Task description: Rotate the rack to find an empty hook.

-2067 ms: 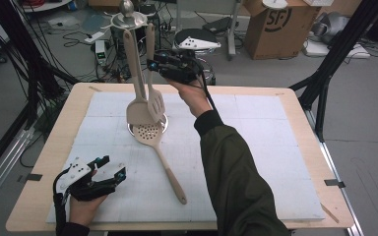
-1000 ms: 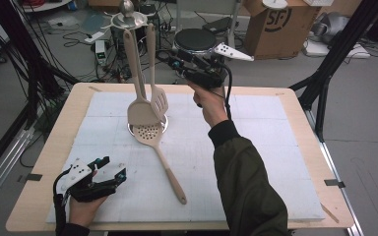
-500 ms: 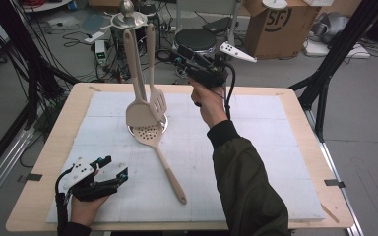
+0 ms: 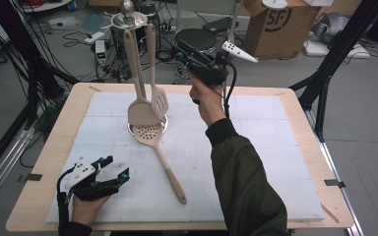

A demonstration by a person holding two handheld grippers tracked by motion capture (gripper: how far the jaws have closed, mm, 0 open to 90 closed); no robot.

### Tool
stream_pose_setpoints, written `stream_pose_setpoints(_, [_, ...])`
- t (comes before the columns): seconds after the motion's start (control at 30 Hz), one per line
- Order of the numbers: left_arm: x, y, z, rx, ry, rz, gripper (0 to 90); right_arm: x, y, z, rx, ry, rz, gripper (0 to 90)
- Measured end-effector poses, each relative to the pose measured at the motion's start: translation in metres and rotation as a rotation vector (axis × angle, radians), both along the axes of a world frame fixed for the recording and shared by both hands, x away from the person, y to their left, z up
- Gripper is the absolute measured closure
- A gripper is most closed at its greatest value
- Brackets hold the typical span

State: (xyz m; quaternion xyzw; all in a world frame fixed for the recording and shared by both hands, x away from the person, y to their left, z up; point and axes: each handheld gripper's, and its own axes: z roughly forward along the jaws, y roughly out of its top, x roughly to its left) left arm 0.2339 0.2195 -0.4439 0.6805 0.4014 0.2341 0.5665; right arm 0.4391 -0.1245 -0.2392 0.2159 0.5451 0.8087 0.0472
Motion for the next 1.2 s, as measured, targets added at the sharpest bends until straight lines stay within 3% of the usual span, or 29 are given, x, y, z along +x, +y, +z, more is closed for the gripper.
stream_pose_setpoints(0.23, [0.000, 0.001, 0.000, 0.002, 0.001, 0.004, 22.9, 0.003, 0.006, 0.005, -0.007, 0.001, -0.013, 67.2])
stream_pose_setpoints(0.4, [0.000, 0.001, -0.001, -0.003, 0.006, 0.002, 22.9, 0.005, 0.011, 0.010, -0.016, -0.018, 0.011, 77.0])
stream_pose_setpoints(0.57, [0.001, 0.002, -0.001, -0.008, 0.004, 0.006, 22.9, 0.007, 0.018, 0.018, -0.016, -0.037, 0.001, 87.2])
stream_pose_setpoints(0.9, [0.001, 0.005, -0.001, -0.022, 0.006, 0.010, 22.9, 0.019, 0.025, 0.019, 0.026, 0.019, -0.016, 89.5])
stream_pose_setpoints(1.2, [0.003, 0.006, -0.002, -0.026, 0.007, 0.009, 22.9, 0.027, 0.032, 0.029, 0.039, 0.017, -0.034, 89.4])
